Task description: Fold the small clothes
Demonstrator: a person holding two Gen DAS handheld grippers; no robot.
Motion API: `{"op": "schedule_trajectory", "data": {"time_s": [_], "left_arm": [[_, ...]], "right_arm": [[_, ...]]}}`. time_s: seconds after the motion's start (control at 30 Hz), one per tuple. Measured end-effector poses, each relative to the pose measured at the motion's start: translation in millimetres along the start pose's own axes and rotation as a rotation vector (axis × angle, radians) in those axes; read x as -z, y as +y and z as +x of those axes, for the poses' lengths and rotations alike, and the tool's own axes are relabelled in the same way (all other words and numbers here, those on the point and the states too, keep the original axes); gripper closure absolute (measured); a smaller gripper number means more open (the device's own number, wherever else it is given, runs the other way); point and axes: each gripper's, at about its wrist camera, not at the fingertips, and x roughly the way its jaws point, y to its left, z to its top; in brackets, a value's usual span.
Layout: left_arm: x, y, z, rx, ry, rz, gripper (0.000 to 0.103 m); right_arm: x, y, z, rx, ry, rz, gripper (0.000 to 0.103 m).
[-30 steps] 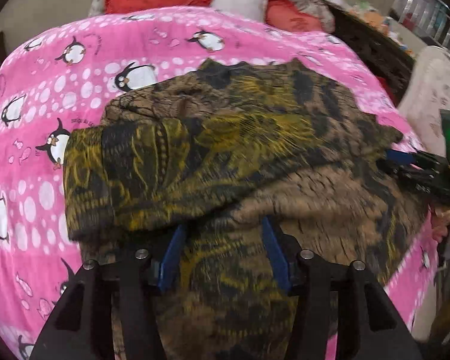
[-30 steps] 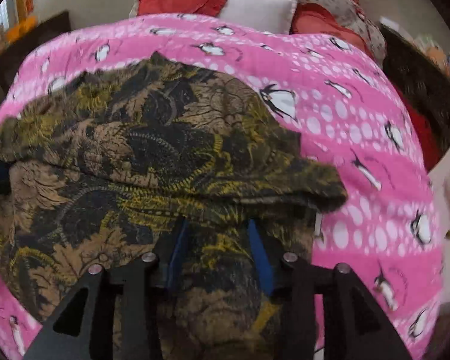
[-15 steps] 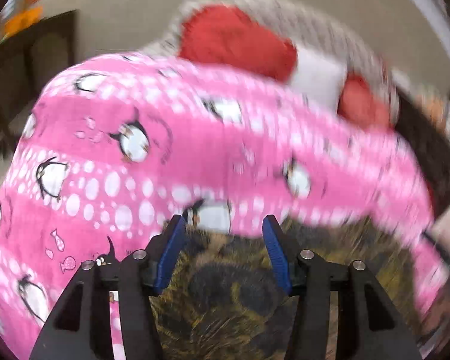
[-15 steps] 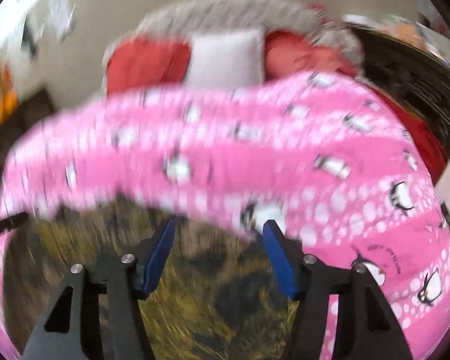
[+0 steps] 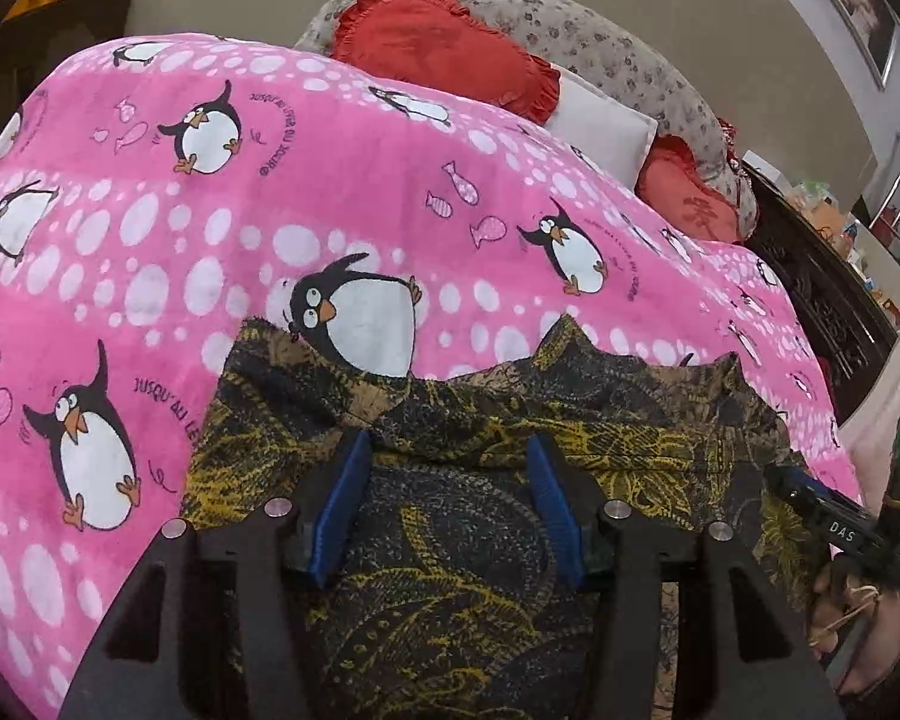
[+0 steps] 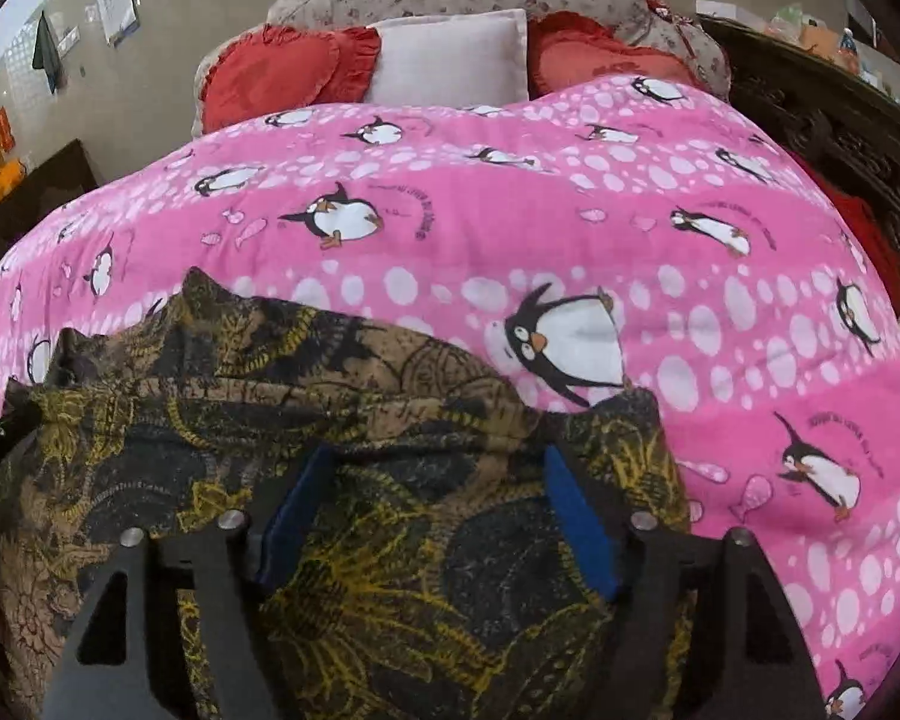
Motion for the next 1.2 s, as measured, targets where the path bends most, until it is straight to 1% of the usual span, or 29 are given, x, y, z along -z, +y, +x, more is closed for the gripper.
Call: {"op": "schedule_trajectory", "data": {"time_s": [0.03, 0.13, 0.2, 0.3, 0.6, 0.73, 0.8, 0.83, 0.87, 0.9, 0.93, 0.97, 1.0, 1.03, 1.07, 1.1, 1.13, 1.17, 1.2], "left_arm": [[0.2, 1.6, -1.5, 0.008, -0.001, -0.008, 0.068], [-3.8, 8.4, -2.8, 0.033, -0.004, -0.031, 0.068], [-6.9, 10.3, -2.3, 0.044, -0.004, -0.042, 0.068], [-7.7, 10.8, -1.2, 0.044, -0.003, -0.041, 0.068], [-8.1, 10.9, -0.8, 0.051, -0.008, -0.049, 0.068], [-10.5, 8.1, 2.1, 0.041, -0.003, -0.044, 0.068], [-12.0, 8.1, 3.4, 0.055, -0.004, -0.054, 0.068], [-12.0, 9.6, 3.1, 0.066, -0.005, -0.063, 0.068], [-12.5, 9.9, 3.4, 0.075, -0.007, -0.070, 0.068], [-11.3, 13.1, 2.1, 0.082, -0.007, -0.074, 0.068], [-11.2, 13.5, 2.2, 0.086, -0.007, -0.078, 0.068], [-11.2, 13.1, 2.5, 0.085, -0.007, -0.077, 0.068], [-11.2, 12.4, 2.6, 0.082, -0.007, -0.074, 0.068], [-11.1, 11.5, 2.8, 0.079, -0.006, -0.071, 0.068], [-11.2, 11.3, 3.0, 0.081, -0.006, -0.073, 0.068], [-10.9, 11.8, 2.4, 0.085, -0.006, -0.076, 0.068], [-10.8, 12.3, 2.0, 0.091, -0.007, -0.080, 0.068], [-10.8, 12.6, 1.8, 0.097, -0.008, -0.083, 0.068], [-10.6, 13.8, 2.0, 0.104, -0.008, -0.087, 0.068]], "right_arm": [[-1.0, -0.9, 1.8, -0.007, 0.007, 0.001, 0.022], [-4.1, -5.7, 6.0, -0.053, 0.030, 0.016, 0.015], [-6.5, -5.8, 8.9, -0.075, 0.044, 0.008, 0.007], [-4.1, -0.9, 8.5, -0.071, 0.046, -0.004, 0.004], [-5.7, -0.5, 11.3, -0.078, 0.047, 0.009, 0.003], [-7.9, -0.4, 14.3, -0.072, 0.055, 0.009, 0.002], [-8.1, -1.8, 11.8, -0.079, 0.050, 0.020, 0.002], [-8.0, -0.8, 7.6, -0.060, 0.046, 0.021, 0.003], [-8.4, 2.4, 1.0, -0.024, 0.047, 0.012, 0.008], [-7.6, 7.1, -11.5, 0.041, 0.039, 0.013, 0.016], [-5.2, 11.7, -25.1, 0.066, 0.018, 0.020, 0.017], [-1.1, 16.7, -39.7, 0.054, -0.015, 0.023, 0.017], [5.9, 25.0, -56.3, 0.021, -0.047, 0.022, 0.016], [15.7, 36.9, -68.6, -0.028, -0.051, 0.007, 0.016], [24.5, 47.4, -73.1, -0.075, -0.031, -0.019, 0.015], [34.7, 59.2, -73.1, -0.116, 0.007, -0.058, 0.015], [47.8, 71.1, -66.9, -0.118, 0.059, -0.114, 0.015], [58.5, 77.2, -58.8, -0.088, 0.092, -0.154, 0.015], [69.7, 79.4, -48.4, -0.054, 0.119, -0.185, 0.011]]}}
